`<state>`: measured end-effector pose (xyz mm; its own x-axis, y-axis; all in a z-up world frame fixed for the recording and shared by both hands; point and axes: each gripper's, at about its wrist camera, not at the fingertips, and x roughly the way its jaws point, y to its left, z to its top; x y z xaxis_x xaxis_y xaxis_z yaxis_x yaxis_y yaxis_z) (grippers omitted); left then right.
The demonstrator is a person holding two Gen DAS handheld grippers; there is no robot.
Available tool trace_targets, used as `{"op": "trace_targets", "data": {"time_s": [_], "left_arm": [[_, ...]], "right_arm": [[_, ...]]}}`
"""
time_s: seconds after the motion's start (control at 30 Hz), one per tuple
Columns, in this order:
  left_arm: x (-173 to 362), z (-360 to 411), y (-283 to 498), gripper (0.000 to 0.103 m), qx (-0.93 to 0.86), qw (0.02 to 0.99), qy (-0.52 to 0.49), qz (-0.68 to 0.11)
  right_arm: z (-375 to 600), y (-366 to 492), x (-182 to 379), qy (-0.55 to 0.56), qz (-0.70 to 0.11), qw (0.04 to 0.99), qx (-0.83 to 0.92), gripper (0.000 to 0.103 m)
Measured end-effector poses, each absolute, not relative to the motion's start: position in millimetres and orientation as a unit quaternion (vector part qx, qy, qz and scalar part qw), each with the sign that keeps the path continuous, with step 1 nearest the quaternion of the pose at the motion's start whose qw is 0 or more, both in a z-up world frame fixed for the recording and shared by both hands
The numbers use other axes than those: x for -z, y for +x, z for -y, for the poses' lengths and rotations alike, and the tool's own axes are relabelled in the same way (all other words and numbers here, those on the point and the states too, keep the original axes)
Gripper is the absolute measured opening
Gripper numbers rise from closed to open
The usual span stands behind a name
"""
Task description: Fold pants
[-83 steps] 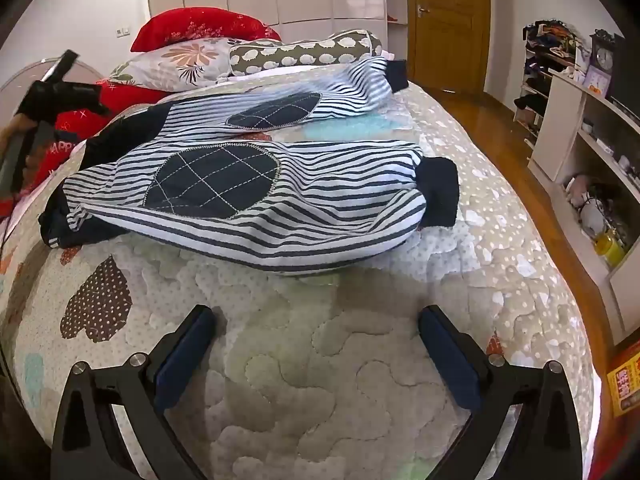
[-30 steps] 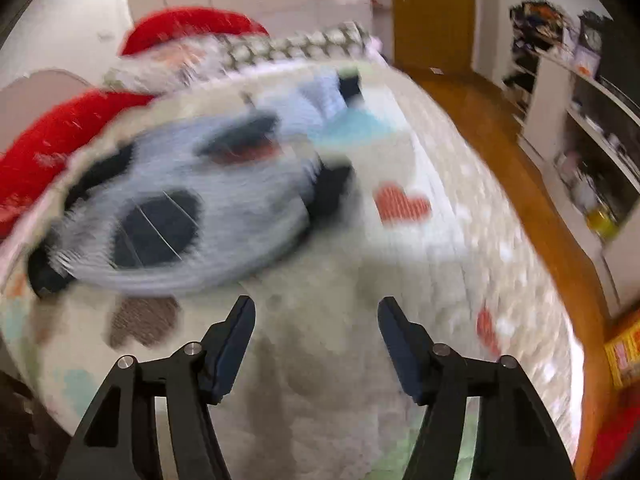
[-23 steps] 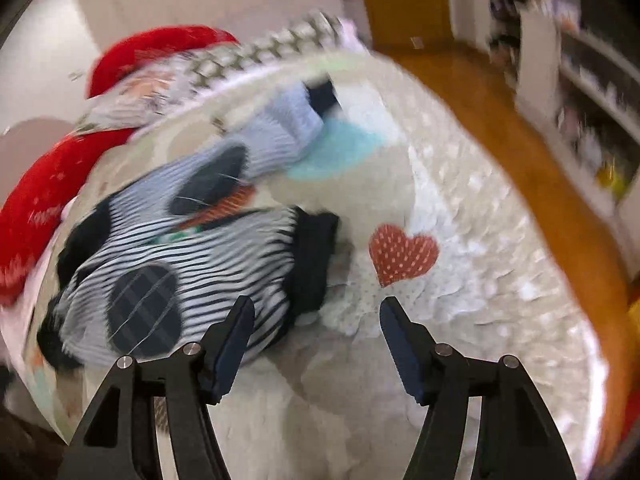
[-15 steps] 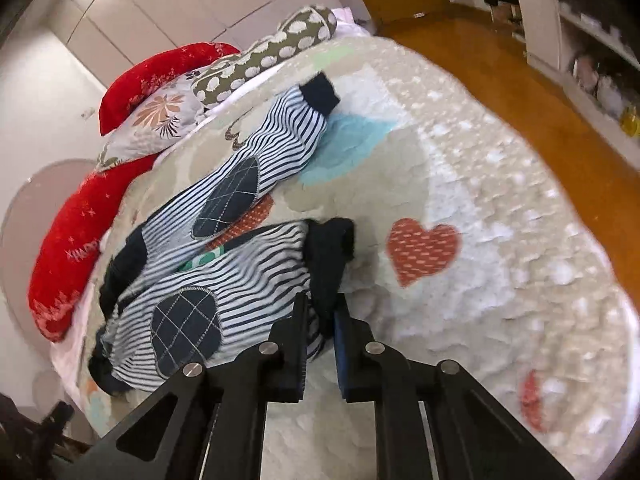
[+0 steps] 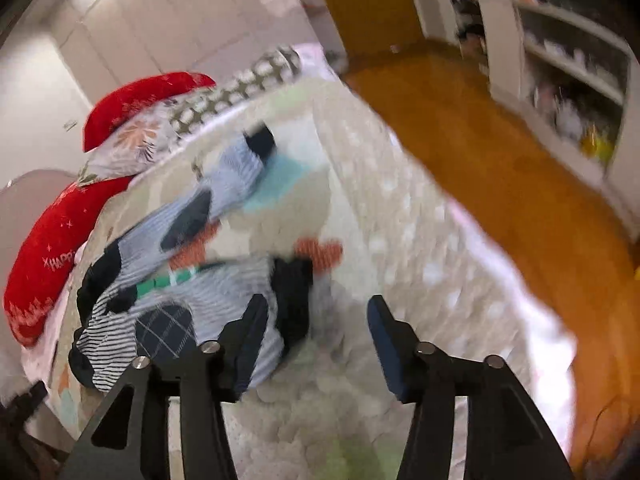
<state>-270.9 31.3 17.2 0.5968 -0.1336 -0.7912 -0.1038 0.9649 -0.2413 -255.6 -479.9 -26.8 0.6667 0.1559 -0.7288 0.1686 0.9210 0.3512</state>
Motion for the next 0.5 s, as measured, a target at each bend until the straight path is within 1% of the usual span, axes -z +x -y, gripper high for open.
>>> {"op": "trace_targets", "data": {"time_s": [0.03,0.1,0.17,0.27,0.37,0.5], "left_arm": [[-20.5,-27.2,-261.6,0.069,0.018,0.885,-0.120,-0.450],[-27.8,-14.8,-237.1,0.072,0.032,0.890,-0.084,-0.448],[-31.4,-4.7,-203.8,0.074,0.047,0.891,-0.057,-0.448],[-29.0,2.6,-159.1,0.074,0.075,0.883,-0.047,-0.461],[-21.1,14.2,-113.1,0.074,0.104,0.871,-0.028,-0.480],[-2.7,28.7,-67.9,0.074,0.131,0.856,0.008,-0.501]], "right_arm": [[478.8,-251.5,19.1,0.183,-0.401,0.898,-0.004,0.070],[473.0,-235.3,4.9,0.145,-0.396,0.906,-0.025,0.079],[464.6,-214.5,-3.4,0.110,-0.401,0.909,-0.039,0.079],[453.7,-177.6,-10.3,0.075,-0.407,0.909,-0.052,0.079],[445.2,-134.4,-16.7,0.061,-0.417,0.904,-0.068,0.079],[416.8,-81.3,-23.3,0.000,-0.438,0.891,-0.120,0.079]]}}
